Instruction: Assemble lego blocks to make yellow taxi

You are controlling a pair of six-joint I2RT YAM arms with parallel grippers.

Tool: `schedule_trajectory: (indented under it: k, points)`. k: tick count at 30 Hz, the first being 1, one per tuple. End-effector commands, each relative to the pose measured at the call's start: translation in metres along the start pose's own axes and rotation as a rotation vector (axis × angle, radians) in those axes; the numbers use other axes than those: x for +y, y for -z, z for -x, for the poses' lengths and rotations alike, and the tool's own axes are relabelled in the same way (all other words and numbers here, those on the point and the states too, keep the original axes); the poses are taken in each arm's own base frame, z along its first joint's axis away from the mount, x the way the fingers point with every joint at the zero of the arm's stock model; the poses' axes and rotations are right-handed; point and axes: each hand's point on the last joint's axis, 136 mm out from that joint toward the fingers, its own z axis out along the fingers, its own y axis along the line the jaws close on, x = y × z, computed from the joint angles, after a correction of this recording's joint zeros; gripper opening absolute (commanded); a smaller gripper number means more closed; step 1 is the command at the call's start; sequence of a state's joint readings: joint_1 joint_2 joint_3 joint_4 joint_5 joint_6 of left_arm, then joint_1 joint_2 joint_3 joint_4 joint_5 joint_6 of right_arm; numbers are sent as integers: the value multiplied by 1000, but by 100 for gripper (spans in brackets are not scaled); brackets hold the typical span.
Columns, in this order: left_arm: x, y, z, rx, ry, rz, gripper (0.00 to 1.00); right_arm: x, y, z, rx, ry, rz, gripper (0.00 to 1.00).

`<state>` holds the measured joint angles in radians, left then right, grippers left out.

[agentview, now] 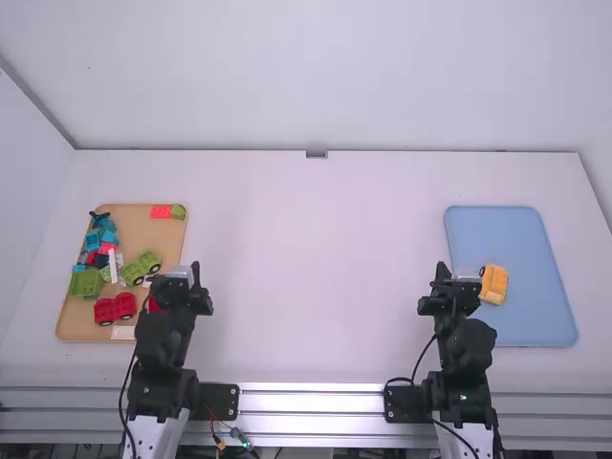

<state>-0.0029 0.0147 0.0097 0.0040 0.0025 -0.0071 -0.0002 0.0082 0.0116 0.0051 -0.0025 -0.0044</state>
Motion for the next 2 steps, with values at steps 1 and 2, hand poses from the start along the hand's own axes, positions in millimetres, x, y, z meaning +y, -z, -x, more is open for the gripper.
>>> schedule_trajectory:
  k: [1, 2]
  points:
    - [1, 0, -2, -1, -7, 5, 0, 0, 0, -5, 9, -5, -2, 0]
    - [1, 0, -2, -1, -7, 5, 0, 0, 0, -5, 9, -5, -2, 0]
